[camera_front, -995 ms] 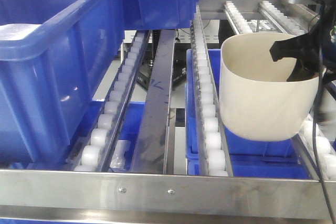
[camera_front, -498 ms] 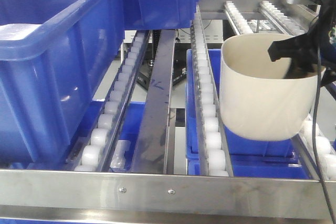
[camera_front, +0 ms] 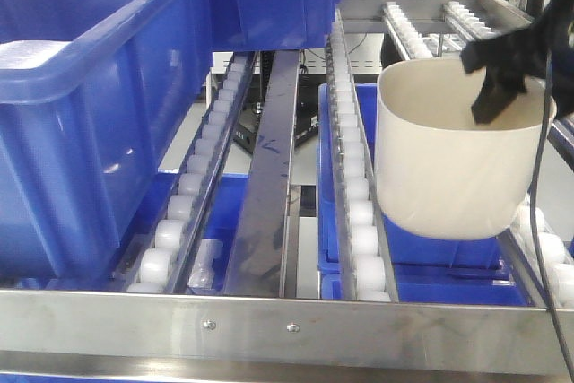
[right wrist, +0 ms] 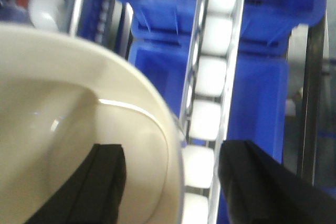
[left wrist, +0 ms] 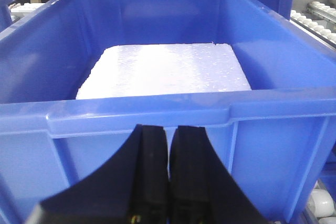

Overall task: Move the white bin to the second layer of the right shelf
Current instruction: 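Open the right gripper and lift it off the bin rim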

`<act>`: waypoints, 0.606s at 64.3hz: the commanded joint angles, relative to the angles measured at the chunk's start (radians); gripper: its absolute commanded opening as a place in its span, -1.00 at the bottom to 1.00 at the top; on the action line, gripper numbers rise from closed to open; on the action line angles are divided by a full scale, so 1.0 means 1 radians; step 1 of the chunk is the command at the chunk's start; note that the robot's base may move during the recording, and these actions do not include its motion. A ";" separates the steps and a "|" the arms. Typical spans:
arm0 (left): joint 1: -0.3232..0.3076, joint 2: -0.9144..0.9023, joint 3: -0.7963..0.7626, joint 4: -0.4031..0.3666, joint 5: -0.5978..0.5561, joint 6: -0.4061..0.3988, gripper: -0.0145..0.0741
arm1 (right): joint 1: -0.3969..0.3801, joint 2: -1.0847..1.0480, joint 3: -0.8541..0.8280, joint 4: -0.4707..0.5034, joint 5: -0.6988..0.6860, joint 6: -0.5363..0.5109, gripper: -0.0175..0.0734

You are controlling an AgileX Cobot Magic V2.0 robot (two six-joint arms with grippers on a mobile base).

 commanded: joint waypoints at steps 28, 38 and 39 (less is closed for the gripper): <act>-0.004 -0.014 0.037 -0.005 -0.084 -0.004 -0.48 | -0.003 -0.408 -0.011 -0.004 -0.028 0.001 -0.13; -0.004 -0.014 0.037 -0.005 -0.084 -0.004 -0.48 | -0.048 -0.603 0.091 -0.004 -0.026 0.001 -0.52; -0.004 -0.014 0.037 -0.005 -0.084 -0.004 -0.48 | -0.055 -0.619 0.102 -0.004 -0.026 0.001 -0.52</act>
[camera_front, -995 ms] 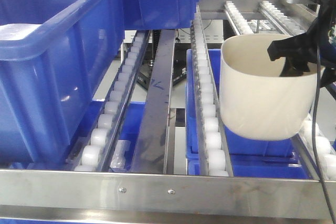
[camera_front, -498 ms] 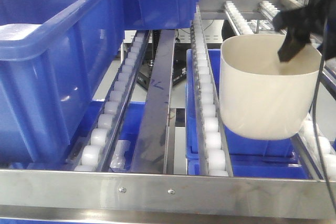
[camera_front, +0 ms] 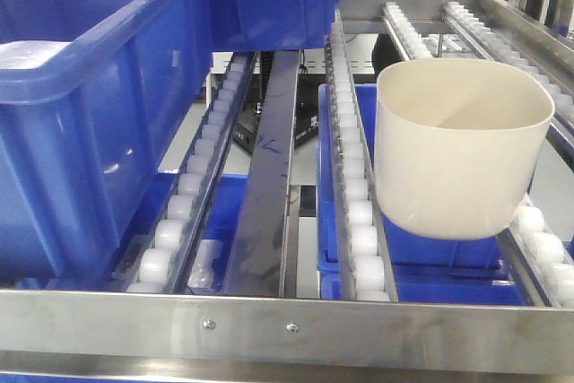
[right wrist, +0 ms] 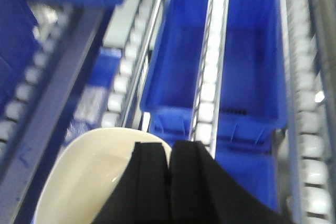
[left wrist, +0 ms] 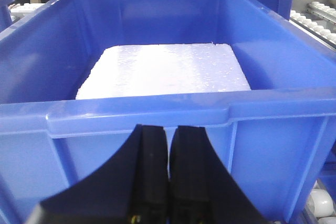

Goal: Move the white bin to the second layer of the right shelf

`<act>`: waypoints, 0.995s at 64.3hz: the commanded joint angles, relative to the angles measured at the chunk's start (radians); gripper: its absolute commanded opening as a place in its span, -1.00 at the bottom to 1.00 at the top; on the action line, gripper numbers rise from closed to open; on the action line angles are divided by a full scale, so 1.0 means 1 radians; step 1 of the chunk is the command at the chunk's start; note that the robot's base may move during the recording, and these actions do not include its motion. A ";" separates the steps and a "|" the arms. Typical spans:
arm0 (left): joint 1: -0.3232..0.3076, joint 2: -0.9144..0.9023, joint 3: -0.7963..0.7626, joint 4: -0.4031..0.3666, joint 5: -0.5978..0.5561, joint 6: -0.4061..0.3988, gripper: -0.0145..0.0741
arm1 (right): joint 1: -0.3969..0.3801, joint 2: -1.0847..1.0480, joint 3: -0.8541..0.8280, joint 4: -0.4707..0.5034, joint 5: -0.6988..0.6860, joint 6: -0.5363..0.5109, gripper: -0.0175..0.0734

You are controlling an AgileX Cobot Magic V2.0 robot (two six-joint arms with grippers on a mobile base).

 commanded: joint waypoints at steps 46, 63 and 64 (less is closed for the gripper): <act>-0.004 -0.014 0.037 -0.005 -0.084 -0.004 -0.48 | -0.106 -0.477 0.391 -0.004 -0.114 0.001 -0.55; -0.004 -0.014 0.037 -0.005 -0.084 -0.004 -0.48 | -0.106 -0.477 0.391 -0.004 -0.113 0.001 -0.55; -0.004 -0.014 0.037 -0.005 -0.084 -0.004 -0.48 | -0.106 -0.477 0.391 -0.004 -0.112 0.001 -0.55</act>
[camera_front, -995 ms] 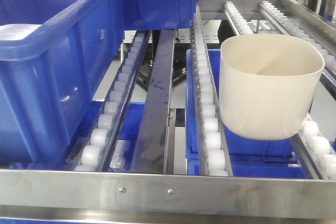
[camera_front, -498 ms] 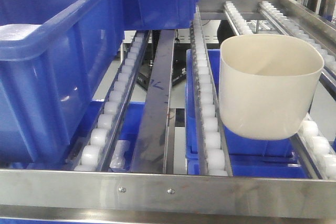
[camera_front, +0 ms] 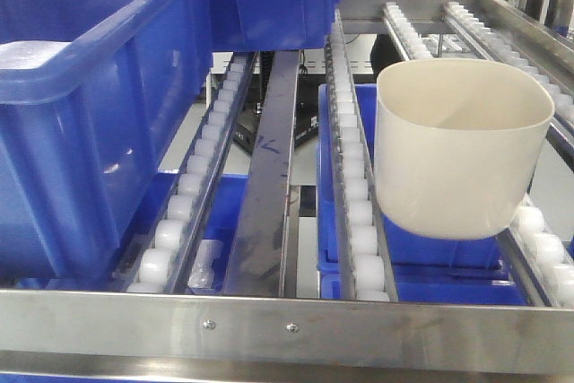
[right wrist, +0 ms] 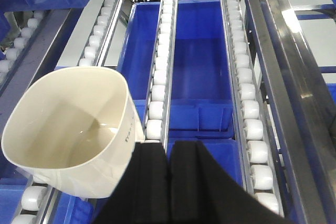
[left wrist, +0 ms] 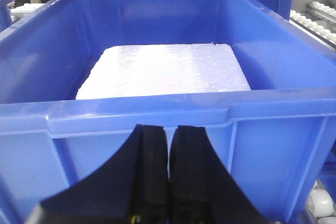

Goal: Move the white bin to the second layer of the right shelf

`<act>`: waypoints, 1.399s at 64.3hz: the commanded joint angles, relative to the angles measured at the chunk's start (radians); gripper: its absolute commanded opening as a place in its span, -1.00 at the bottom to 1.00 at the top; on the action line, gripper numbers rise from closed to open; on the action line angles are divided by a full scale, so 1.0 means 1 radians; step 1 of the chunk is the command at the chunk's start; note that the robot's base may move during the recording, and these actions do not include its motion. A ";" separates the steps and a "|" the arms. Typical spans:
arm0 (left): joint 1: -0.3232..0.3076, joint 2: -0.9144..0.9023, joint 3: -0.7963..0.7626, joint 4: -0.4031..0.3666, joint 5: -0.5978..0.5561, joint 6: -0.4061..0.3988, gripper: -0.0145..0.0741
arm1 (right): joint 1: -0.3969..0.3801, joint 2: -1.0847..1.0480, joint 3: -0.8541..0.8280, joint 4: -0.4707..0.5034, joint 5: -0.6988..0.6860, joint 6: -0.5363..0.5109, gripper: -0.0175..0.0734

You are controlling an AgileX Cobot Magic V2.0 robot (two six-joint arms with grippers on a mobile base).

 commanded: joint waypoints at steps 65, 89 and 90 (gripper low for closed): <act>-0.004 -0.014 0.037 -0.005 -0.084 -0.004 -0.48 | -0.006 -0.452 0.355 -0.027 -0.188 0.001 -0.55; -0.004 -0.014 0.037 -0.005 -0.084 -0.004 -0.48 | -0.006 -0.544 0.416 -0.028 -0.211 0.001 -0.55; -0.004 -0.014 0.037 -0.005 -0.084 -0.004 -0.48 | -0.006 -0.545 0.416 -0.029 -0.211 0.001 -0.55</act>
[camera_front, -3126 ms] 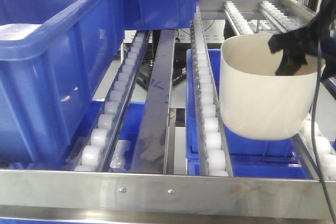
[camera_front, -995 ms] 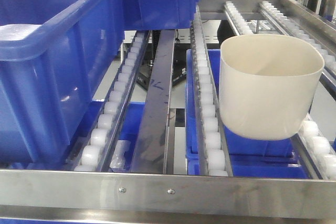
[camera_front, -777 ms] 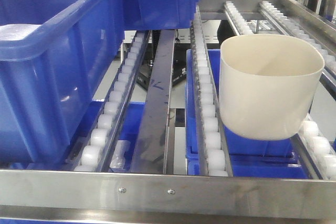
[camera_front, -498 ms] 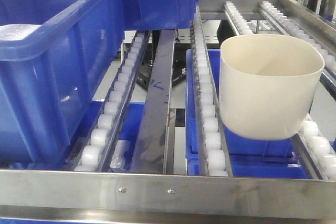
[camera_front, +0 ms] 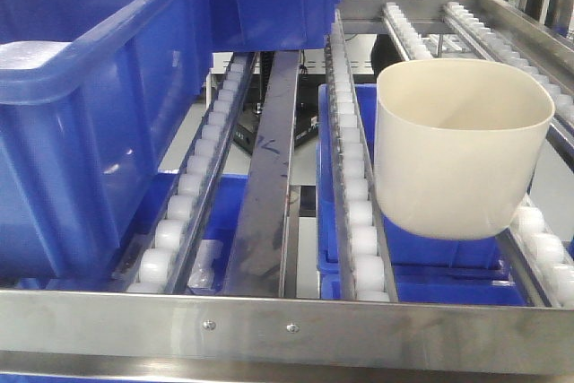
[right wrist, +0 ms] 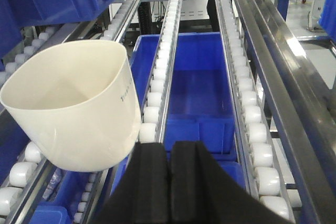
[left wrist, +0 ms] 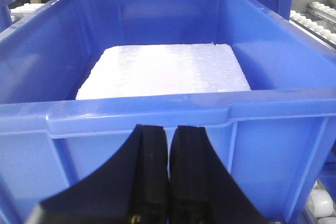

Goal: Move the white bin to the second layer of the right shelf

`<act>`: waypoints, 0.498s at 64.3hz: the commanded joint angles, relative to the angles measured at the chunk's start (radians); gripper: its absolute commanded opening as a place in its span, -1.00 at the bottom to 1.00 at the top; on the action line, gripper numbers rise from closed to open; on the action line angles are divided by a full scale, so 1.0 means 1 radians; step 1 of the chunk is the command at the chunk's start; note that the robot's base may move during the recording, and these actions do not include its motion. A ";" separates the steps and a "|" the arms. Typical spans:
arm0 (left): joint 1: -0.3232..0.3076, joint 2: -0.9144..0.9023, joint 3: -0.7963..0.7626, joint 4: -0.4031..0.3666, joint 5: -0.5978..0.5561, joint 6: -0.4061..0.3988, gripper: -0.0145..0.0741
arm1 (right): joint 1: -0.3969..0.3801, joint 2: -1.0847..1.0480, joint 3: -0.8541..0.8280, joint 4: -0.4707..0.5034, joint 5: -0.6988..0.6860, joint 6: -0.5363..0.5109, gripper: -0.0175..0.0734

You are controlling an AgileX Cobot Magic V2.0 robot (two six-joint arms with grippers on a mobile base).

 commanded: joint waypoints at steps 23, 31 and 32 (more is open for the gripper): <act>-0.004 -0.014 0.037 -0.005 -0.084 -0.004 -0.48 | -0.006 -0.022 -0.015 -0.015 -0.092 -0.002 -0.55; -0.004 -0.014 0.037 -0.005 -0.084 -0.004 -0.48 | -0.006 -0.022 -0.015 -0.015 -0.093 -0.002 -0.55; -0.004 -0.014 0.037 -0.005 -0.084 -0.004 -0.48 | -0.006 -0.022 -0.015 -0.015 -0.093 -0.002 -0.55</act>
